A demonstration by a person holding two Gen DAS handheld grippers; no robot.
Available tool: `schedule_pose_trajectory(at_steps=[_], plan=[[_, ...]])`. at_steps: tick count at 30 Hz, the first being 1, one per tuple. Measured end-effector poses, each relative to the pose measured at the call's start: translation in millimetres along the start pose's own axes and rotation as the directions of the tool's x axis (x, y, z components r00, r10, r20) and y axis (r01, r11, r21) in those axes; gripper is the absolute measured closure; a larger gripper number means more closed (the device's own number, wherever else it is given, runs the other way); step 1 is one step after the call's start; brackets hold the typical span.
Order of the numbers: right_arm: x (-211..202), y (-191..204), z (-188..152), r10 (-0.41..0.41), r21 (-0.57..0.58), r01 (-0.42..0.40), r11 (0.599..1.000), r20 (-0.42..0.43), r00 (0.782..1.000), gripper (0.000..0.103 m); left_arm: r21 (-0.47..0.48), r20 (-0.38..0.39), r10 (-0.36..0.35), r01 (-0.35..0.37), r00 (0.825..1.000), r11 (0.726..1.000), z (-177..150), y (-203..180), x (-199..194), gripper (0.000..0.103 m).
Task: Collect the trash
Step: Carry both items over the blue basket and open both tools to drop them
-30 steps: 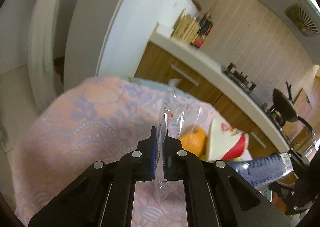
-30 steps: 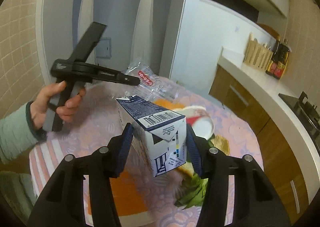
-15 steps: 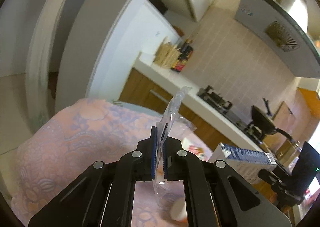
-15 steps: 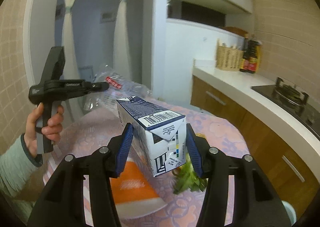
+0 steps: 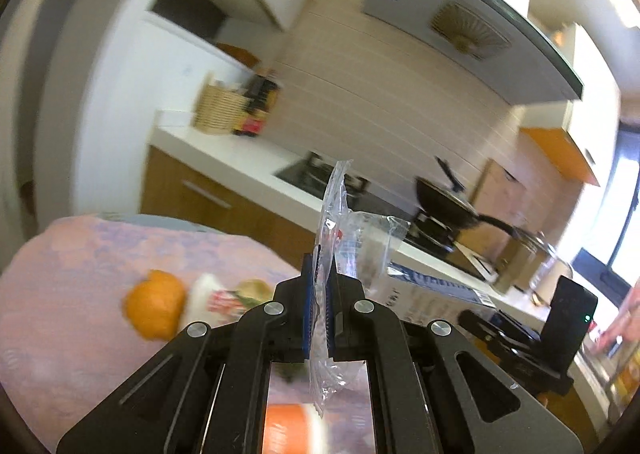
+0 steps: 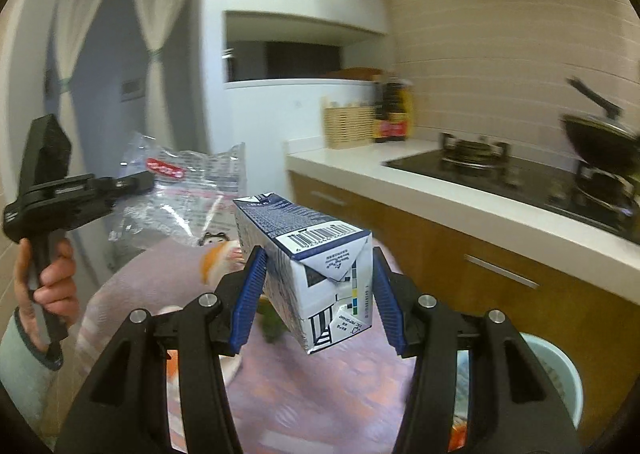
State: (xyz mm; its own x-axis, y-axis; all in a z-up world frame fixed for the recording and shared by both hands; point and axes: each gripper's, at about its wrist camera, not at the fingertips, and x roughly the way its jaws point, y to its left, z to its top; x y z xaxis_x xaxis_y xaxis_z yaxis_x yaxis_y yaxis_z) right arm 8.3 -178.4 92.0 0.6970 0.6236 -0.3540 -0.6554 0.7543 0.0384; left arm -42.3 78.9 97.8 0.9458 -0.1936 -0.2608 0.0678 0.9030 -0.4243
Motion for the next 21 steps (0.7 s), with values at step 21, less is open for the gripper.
schedule_pose_trajectory(at_steps=[21], plan=[[-61,-158,-77,-0.331,0.221,0.340,0.914,-0.077,0.941,0.054,0.091,-0.280,-0.124,0.155,0.952,0.984,-79,-128,173,0.100]])
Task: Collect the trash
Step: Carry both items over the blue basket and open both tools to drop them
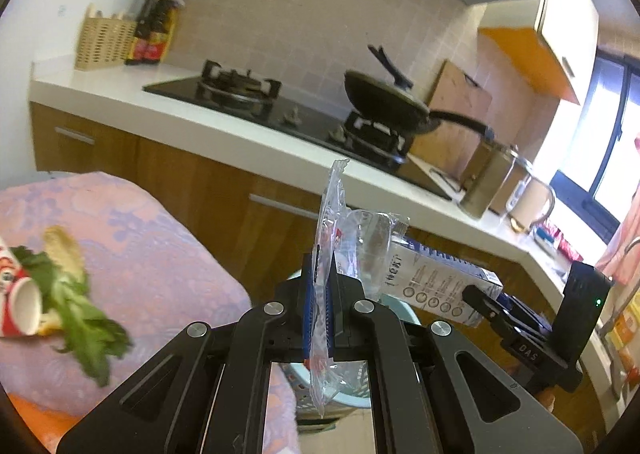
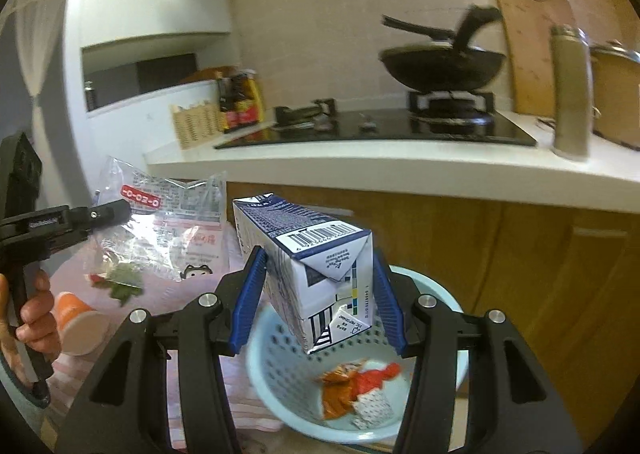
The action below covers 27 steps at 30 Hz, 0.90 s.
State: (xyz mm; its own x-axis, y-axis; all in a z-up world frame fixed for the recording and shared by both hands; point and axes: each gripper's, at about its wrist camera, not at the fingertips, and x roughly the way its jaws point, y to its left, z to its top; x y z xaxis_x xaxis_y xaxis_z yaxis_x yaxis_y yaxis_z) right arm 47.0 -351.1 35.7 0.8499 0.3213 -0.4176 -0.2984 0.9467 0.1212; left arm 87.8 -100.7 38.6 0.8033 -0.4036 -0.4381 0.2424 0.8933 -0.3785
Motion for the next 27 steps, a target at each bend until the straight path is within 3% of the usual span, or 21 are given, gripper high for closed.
schedule_pose_trajectory(at_steps=[8,17,27], plan=[[34,-24,-19,-0.085,0.045,0.090,0.995,-0.099,0.991,0.054,0.037,-0.070,0.035,-0.032,0.997,0.999,-11,-17,48,0.100],[63,-47,-37,-0.134,0.116,0.160,0.980,-0.208,0.969,0.053,0.019,-0.093,0.057,-0.056,0.994,0.998,-10,-18,72,0.100],[76,-52,-50,-0.136,0.122,0.176,0.977,-0.285,0.949,0.050,0.028,-0.127,0.040,-0.037,0.991,0.999,-15,-26,91,0.100]])
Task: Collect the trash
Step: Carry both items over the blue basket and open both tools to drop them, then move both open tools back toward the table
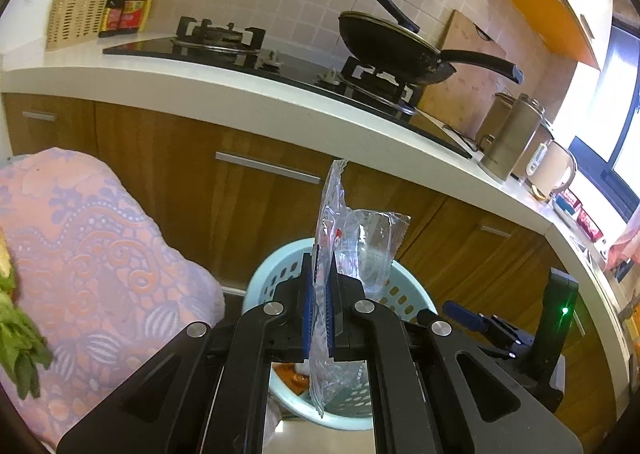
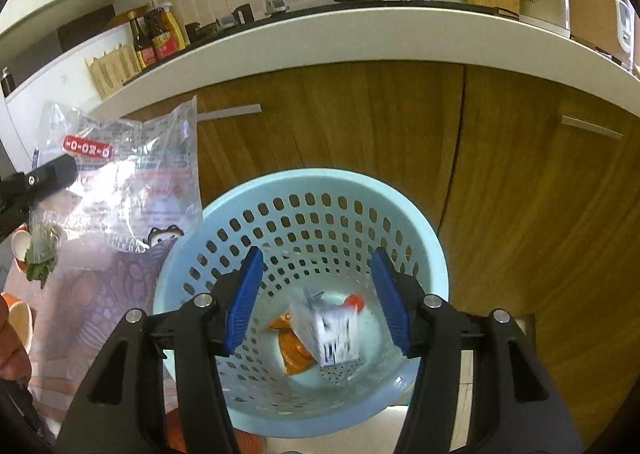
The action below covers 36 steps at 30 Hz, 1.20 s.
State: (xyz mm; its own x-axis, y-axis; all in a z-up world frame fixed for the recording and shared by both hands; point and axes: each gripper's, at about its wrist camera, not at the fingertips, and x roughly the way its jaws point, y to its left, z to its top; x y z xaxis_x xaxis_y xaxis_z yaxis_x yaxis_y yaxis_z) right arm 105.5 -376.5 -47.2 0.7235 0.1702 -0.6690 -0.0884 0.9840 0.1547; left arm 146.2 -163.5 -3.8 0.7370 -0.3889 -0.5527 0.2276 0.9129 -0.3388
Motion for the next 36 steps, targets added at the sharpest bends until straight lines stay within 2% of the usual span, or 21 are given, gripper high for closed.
schedule_pose_trajectory(at_steps=[3,4,6,7,13,26,31,36], plan=[[-6,-6,-1,-0.008,0.026,0.008,1.000,0.008,1.000,0.050,0.002,-0.032,-0.023,0.023,0.999,1.000,-3,-3,12,0.099],[-8,-8,-1,-0.017,0.033,0.016,0.999,0.011,1.000,0.050,0.007,-0.054,-0.025,0.025,0.998,1.000,-6,-5,18,0.095],[-14,-11,0,-0.017,0.040,0.016,0.999,0.019,1.000,0.050,0.020,-0.088,-0.003,0.005,0.996,1.000,-11,-6,28,0.069],[-16,-12,1,-0.020,0.042,0.019,0.999,0.023,1.000,0.050,0.026,-0.104,0.013,-0.011,0.995,1.000,-14,-6,32,0.051],[-32,-7,4,-0.024,0.035,0.022,0.999,0.054,0.998,0.050,0.017,-0.113,0.014,-0.012,0.993,1.000,-21,1,27,0.050],[-67,47,16,0.051,-0.068,-0.042,0.997,0.145,0.988,0.050,0.054,-0.008,0.020,-0.019,1.000,0.998,-20,-2,-46,0.050],[-75,73,16,0.100,-0.106,-0.084,0.991,0.154,0.983,0.047,0.047,0.043,0.052,-0.054,0.998,0.997,-25,6,-87,0.048],[-75,106,13,0.149,-0.156,-0.126,0.980,0.145,0.978,0.047,0.015,0.083,0.127,-0.128,0.988,0.992,-37,27,-132,0.048]])
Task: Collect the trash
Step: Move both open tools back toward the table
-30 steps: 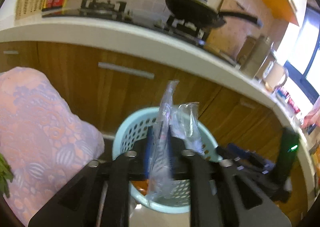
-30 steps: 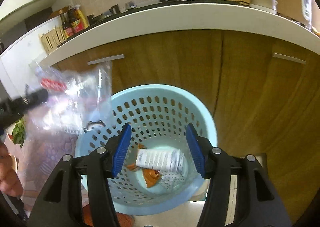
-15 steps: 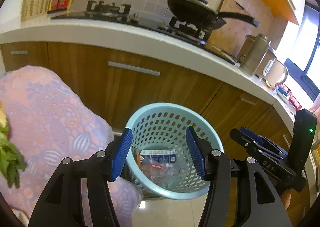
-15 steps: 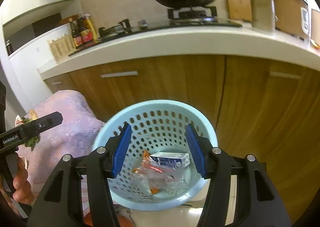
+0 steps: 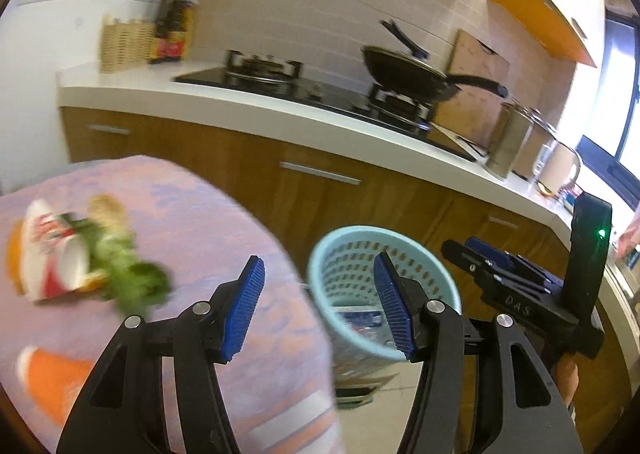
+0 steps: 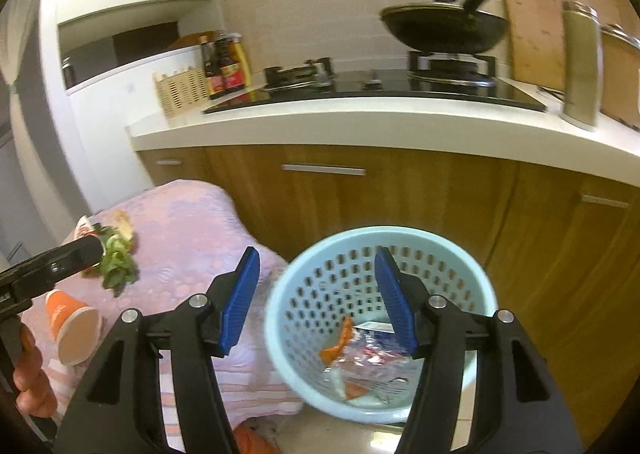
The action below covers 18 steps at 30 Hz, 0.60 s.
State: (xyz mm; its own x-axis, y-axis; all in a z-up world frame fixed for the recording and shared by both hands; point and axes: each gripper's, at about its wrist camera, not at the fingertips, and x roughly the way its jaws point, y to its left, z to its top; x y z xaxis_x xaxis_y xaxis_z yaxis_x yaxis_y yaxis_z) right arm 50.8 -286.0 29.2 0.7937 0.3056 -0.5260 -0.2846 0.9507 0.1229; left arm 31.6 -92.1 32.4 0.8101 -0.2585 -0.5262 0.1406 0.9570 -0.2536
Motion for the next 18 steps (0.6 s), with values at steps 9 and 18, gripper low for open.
schedule_pose_trajectory(at_steps=[9,18], plan=[[29,80,4,0.165,-0.086,-0.166,0.982,-0.023,0.986,0.047,-0.076,0.054,0.276,-0.272,0.960,0.959,-22,70,-75,0.035],[80,157,-3,0.263,-0.147,-0.276,0.950,-0.100,0.960,0.047,-0.171,-0.038,0.422,-0.422,0.906,0.890,-58,127,-94,0.029]])
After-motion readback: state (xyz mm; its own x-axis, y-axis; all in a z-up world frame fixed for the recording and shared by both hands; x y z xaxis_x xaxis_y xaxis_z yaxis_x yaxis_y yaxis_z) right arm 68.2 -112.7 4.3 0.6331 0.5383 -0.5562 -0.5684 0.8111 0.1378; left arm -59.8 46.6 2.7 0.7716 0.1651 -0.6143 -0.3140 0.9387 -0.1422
